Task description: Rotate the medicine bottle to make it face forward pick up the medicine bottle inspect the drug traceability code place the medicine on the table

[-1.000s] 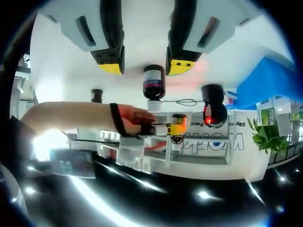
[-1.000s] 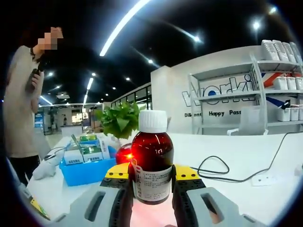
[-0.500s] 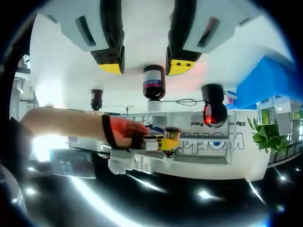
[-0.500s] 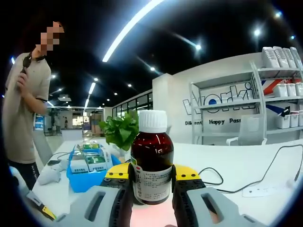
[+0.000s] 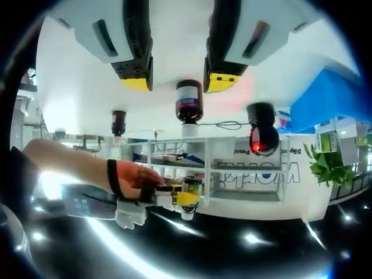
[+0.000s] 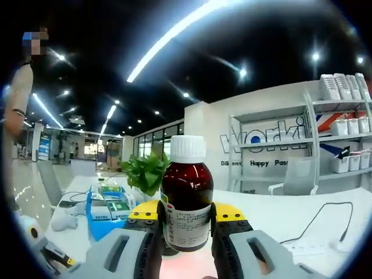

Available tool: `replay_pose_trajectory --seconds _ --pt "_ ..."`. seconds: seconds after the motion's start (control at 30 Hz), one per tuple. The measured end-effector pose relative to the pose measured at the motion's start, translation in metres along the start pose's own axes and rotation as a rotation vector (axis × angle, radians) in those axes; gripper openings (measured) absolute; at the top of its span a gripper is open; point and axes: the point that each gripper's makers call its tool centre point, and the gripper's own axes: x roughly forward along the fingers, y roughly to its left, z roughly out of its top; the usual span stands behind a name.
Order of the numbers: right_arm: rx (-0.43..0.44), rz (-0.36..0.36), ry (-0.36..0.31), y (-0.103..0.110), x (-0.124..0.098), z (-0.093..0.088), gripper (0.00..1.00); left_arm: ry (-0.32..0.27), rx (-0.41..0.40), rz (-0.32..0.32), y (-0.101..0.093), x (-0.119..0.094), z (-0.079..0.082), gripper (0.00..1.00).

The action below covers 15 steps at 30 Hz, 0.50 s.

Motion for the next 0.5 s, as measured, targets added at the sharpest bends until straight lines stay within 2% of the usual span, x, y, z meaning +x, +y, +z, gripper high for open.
replay_pose_trajectory --seconds 0.2,0.5 --pt "-0.018 -0.027 -0.008 -0.007 -0.023 0.01 0.27 -0.001 0.005 0.002 0.001 0.0 0.0 0.26" --pt "-0.022 -0.075 0.005 -0.02 -0.057 0.001 0.27 0.001 0.013 0.005 0.001 0.0 -0.001 0.26"
